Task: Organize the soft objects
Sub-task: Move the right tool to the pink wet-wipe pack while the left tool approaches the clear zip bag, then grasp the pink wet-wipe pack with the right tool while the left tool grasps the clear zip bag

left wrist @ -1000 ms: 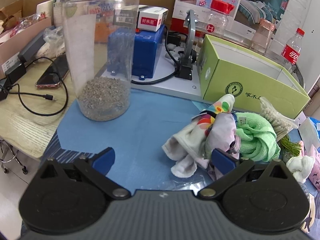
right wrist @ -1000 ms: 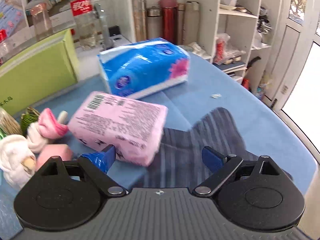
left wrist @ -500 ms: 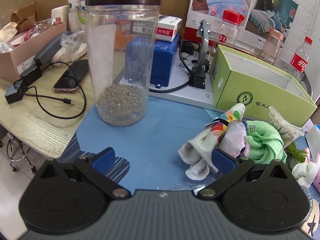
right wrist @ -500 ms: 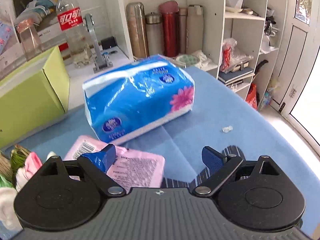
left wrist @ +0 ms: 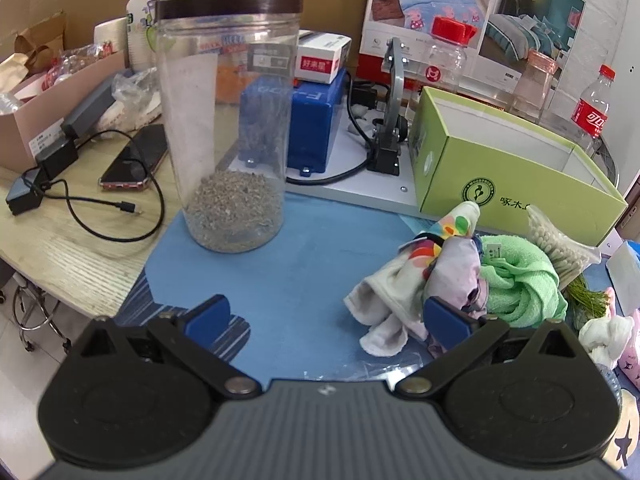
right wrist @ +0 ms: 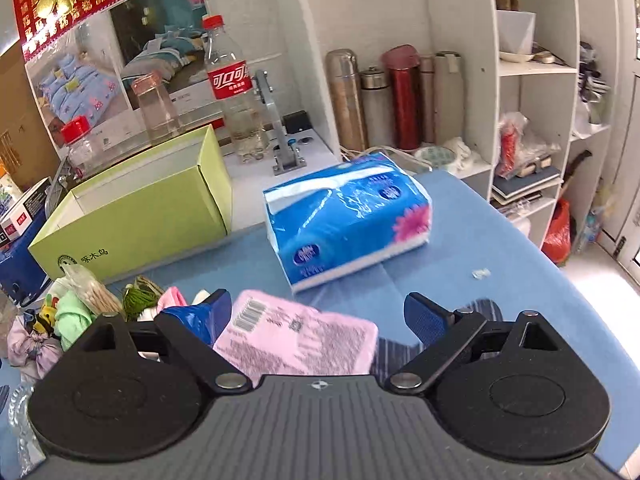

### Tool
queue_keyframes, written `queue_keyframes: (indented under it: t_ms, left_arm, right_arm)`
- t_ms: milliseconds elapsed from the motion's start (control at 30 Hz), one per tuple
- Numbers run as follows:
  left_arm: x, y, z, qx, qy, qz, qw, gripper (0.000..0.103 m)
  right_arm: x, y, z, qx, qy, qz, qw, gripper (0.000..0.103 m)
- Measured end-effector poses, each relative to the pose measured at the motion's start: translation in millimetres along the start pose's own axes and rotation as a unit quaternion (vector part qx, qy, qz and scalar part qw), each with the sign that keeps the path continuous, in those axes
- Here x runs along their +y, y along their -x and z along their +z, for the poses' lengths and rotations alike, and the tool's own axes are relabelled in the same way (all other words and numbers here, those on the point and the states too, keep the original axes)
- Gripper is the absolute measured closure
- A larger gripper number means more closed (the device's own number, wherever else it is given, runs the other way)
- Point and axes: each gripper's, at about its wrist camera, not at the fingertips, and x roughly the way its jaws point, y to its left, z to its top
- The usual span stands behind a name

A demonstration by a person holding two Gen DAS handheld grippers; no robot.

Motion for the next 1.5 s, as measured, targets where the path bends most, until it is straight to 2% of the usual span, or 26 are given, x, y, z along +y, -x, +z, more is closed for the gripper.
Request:
queue_keyframes:
  t_ms: [67,133,233,367,500,600,700,833,867,933,1033,1133,1233,1333,1500]
  left_arm:
    - [2.2,3.2,-0.7,-0.006,0.000,0.009,0.9999,0.001]
    - [5.0,4.1,-1.3,-0.010,0.000,0.020,0.9997,0.001]
    - [8.8,1.7,-0.1,-0.008,0.003,0.022,0.9997,0.001]
    - [6.7,2.4,-1.9,-0.003,-0.021,0.019,0.9996,0.001]
    - [8.8,16.7,-15.0,0.009,-0.046,-0.013,0.9988,0.001]
    - [13.3,21.8,-27.2,0.037,-0.020,-0.040,0.9983,0.001]
    - [13.0,15.7,-42.6,0.079,0.018,-0.074,0.9940,0.001]
    - [8.2,-1.8,-55.6,0.123,0.060,-0.094,0.9861,0.001]
    - [4.0,-1.1,-55.2,0.113,0.061,-0.083,0.9882,0.001]
    - [-5.0,-6.7,-52.2,0.121,0.066,-0.080,0.9872,0.001]
    - [-24.3,-13.0,-49.2,0.128,0.050,-0.044,0.9895,0.001]
    - [-44.9,-20.8,-49.3,0.137,0.018,0.011,0.9904,0.001]
    - [-58.0,-23.3,-55.3,0.132,-0.007,0.051,0.9899,0.001]
    - [-60.5,-23.1,-56.0,0.125,-0.009,0.064,0.9901,0.001]
    - [-59.9,-20.7,-55.4,0.117,-0.008,0.067,0.9909,0.001]
  right_arm:
    - [-1.2,-26.3,8.3,0.041,-0.010,0.020,0.999,0.023]
    - [-6.3,-47.1,4.9,0.083,-0.035,0.060,0.994,0.023]
    - [-13.2,-51.4,-11.7,0.119,-0.060,0.083,0.988,0.023]
    - [-22.7,-15.0,-37.0,0.111,-0.058,0.076,0.989,0.023]
    - [-16.1,15.7,-48.8,0.056,-0.006,0.028,0.998,0.023]
    - [-12.7,13.3,-42.6,0.033,0.018,0.015,0.999,0.023]
    - [-11.7,0.1,-35.1,0.041,0.024,0.028,0.998,0.023]
    - [-8.6,-7.9,-34.9,0.043,0.041,0.025,0.998,0.023]
    - [-8.8,-8.4,-35.4,0.041,0.045,0.024,0.998,0.023]
    - [-11.3,-8.3,-36.0,0.039,0.051,0.022,0.998,0.023]
    - [-16.7,-4.7,-33.7,0.031,0.051,0.034,0.998,0.023]
    - [-20.9,1.3,-29.7,0.024,0.050,0.066,0.996,0.023]
    - [-21.2,3.6,-27.1,0.023,0.065,0.112,0.991,0.023]
    - [-16.4,1.6,-27.8,0.032,0.104,0.136,0.985,0.023]
    - [0.8,-5.8,-31.5,0.053,0.197,0.127,0.971,0.023]
